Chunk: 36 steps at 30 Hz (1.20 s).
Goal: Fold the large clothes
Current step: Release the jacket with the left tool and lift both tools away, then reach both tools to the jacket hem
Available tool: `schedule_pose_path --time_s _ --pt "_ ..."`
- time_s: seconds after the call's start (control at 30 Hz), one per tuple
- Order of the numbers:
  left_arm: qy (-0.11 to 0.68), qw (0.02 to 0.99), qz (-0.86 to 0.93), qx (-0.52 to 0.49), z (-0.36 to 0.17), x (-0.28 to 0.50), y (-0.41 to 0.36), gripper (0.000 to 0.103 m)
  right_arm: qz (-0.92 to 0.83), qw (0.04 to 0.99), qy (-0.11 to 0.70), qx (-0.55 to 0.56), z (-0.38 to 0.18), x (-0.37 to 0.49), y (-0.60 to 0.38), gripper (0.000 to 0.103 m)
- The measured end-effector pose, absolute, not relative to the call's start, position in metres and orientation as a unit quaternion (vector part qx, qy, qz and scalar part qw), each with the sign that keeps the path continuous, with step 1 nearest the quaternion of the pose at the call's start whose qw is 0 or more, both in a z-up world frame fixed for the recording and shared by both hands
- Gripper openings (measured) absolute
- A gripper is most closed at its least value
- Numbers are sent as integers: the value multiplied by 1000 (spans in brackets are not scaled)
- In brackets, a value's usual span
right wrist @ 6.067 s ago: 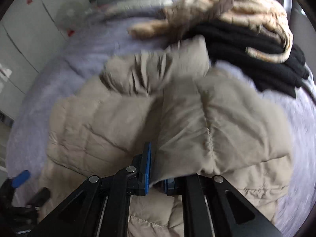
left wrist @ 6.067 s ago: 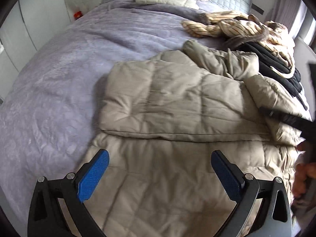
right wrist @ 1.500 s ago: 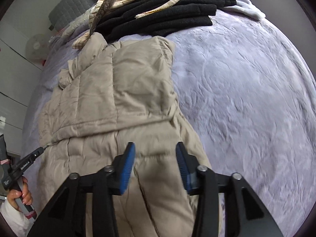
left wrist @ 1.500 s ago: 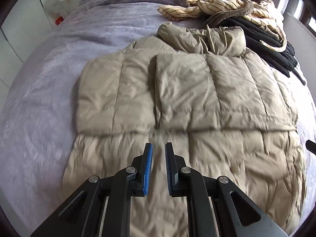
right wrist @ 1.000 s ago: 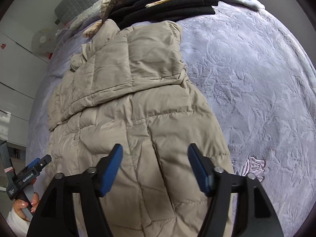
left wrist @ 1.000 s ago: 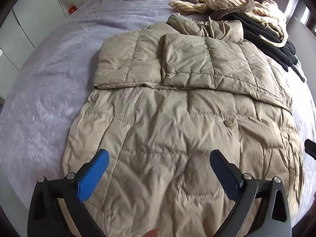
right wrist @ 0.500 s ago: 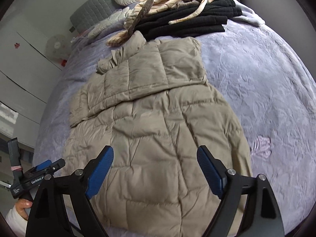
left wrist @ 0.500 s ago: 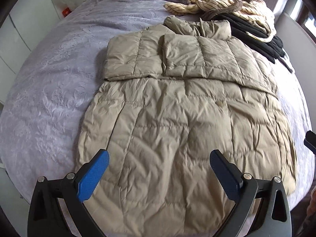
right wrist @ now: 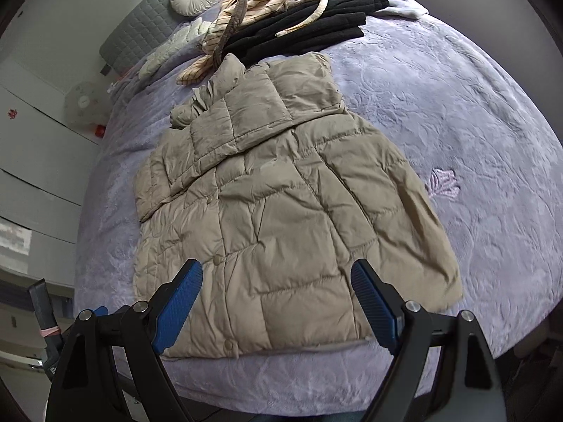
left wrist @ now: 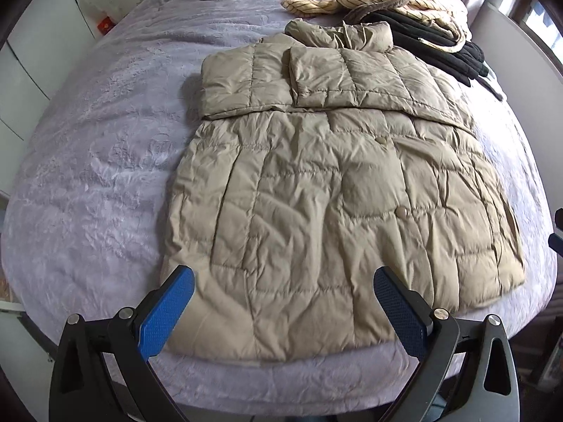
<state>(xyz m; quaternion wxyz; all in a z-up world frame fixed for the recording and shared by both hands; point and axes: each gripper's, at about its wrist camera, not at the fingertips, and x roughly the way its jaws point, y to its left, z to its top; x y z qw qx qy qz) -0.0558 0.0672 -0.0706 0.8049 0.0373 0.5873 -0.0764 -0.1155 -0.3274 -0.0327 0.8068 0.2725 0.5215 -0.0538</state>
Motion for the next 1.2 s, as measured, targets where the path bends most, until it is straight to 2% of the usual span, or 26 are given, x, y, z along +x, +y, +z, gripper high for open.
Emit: schedule_pose_path --time_s 0.3,0.47,0.67,0.97,1.2 --pt "599 798 -66 17 -69 -78 82 102 -26 769 563 302 -42 -121 -325 88" --pt "643 762 -50 -54 -100 -94 102 102 -29 748 575 330 -55 -134 -353 88" --pt "667 734 -26 -124 -131 -112 127 102 -40 694 586 417 -98 -156 -385 89" --pt "660 692 -36 -290 -168 -117 168 102 -81 633 571 516 -154 -185 -408 89" --pt "670 678 -54 -297 -197 -98 160 102 -81 624 548 551 -171 -183 -407 89"
